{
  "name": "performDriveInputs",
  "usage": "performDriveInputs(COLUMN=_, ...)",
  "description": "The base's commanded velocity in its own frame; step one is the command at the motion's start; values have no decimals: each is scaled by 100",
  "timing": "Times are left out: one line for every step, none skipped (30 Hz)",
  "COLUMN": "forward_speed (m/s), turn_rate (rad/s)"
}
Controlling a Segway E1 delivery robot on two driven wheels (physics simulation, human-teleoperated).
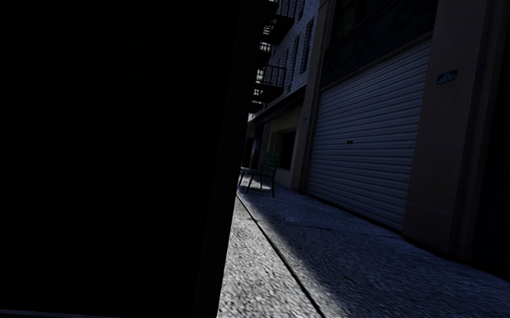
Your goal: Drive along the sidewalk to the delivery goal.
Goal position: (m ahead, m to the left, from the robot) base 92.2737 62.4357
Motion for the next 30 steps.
performDriveInputs(forward_speed=0, turn_rate=0)
performDriveInputs(forward_speed=0, turn_rate=0)
performDriveInputs(forward_speed=0, turn_rate=0)
performDriveInputs(forward_speed=0, turn_rate=-14)
performDriveInputs(forward_speed=0, turn_rate=-14)
performDriveInputs(forward_speed=0, turn_rate=-22)
performDriveInputs(forward_speed=0, turn_rate=-25)
performDriveInputs(forward_speed=0, turn_rate=-29)
performDriveInputs(forward_speed=0, turn_rate=-29)
performDriveInputs(forward_speed=0, turn_rate=-32)
performDriveInputs(forward_speed=0, turn_rate=-32)
performDriveInputs(forward_speed=0, turn_rate=-32)
performDriveInputs(forward_speed=0, turn_rate=-32)
performDriveInputs(forward_speed=0, turn_rate=-32)
performDriveInputs(forward_speed=0, turn_rate=-37)
performDriveInputs(forward_speed=0, turn_rate=-37)
performDriveInputs(forward_speed=0, turn_rate=-41)
performDriveInputs(forward_speed=0, turn_rate=-41)
performDriveInputs(forward_speed=0, turn_rate=-41)
performDriveInputs(forward_speed=0, turn_rate=-42)
performDriveInputs(forward_speed=0, turn_rate=-42)
performDriveInputs(forward_speed=0, turn_rate=-42)
performDriveInputs(forward_speed=0, turn_rate=-42)
performDriveInputs(forward_speed=0, turn_rate=-42)
performDriveInputs(forward_speed=0, turn_rate=-42)
performDriveInputs(forward_speed=0, turn_rate=-42)
performDriveInputs(forward_speed=0, turn_rate=-42)
performDriveInputs(forward_speed=0, turn_rate=-42)
performDriveInputs(forward_speed=0, turn_rate=-42)
performDriveInputs(forward_speed=0, turn_rate=-42)
